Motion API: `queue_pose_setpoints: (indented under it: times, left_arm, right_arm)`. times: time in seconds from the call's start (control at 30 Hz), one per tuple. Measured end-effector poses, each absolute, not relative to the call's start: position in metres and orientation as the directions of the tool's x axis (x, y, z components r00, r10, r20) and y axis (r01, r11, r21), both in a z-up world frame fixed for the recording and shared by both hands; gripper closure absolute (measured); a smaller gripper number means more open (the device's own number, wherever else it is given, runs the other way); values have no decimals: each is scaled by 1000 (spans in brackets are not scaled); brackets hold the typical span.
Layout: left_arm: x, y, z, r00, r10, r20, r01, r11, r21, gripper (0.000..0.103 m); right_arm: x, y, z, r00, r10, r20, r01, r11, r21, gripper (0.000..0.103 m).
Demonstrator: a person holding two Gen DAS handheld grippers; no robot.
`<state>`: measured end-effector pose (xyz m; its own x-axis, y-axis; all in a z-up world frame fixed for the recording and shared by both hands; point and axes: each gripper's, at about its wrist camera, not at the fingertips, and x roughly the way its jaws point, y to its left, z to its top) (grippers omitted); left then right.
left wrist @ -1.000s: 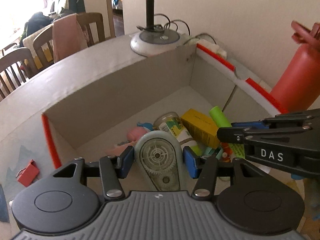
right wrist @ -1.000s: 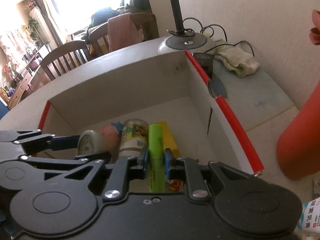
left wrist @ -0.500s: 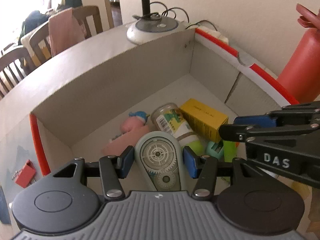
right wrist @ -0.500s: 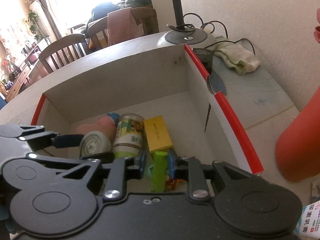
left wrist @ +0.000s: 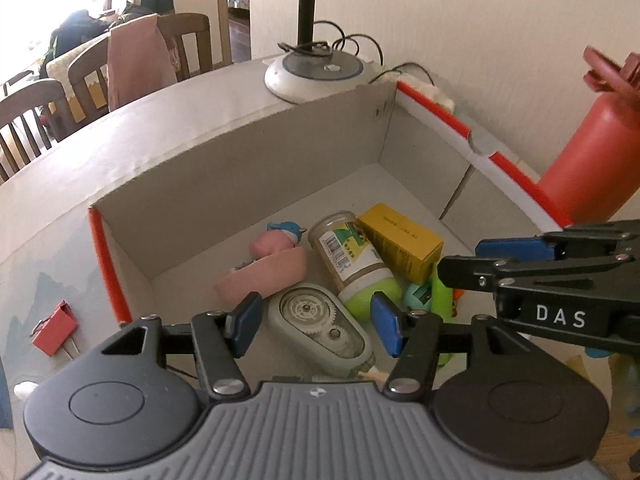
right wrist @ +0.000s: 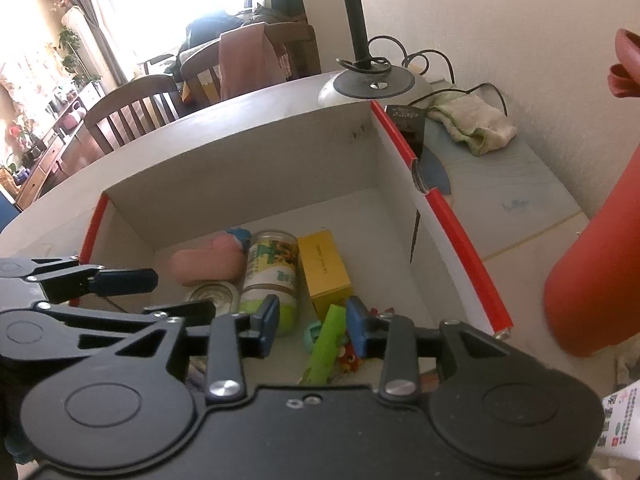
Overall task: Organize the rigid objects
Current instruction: 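Open both grippers to drop the tape dispenser and glue stick into the box, then move both grippers back over the table toward the binder clip and glue pen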
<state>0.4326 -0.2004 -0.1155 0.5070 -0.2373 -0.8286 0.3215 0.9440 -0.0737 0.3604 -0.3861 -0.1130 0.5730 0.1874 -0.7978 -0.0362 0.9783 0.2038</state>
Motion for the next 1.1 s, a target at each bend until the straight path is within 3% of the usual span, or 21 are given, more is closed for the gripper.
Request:
queue_pose_setpoints:
  times: [0.37,0.63,0.87,1.1]
  left_arm:
    - [404,-161,-78,559,-297,-774,310,941,-137,44]
    - [378,-114,-65,592,-293,-751,282,948,-148,31]
    - [361,-70,-63,607,-281,-743,262,954,-147,31]
    - [352,-28,-62,615,-279,-738,255,955,-148,23]
  right_arm:
    - [333,-361,-80,612,254,-749,-108,965,239,48]
    - [314,-321,-61,640,311,-703,-197,950,240,31]
    - [303,-283,-54,652,341,-677,-248,940,235,19]
    - [294,-242,-53,656,369,-658,-290,929,231,9]
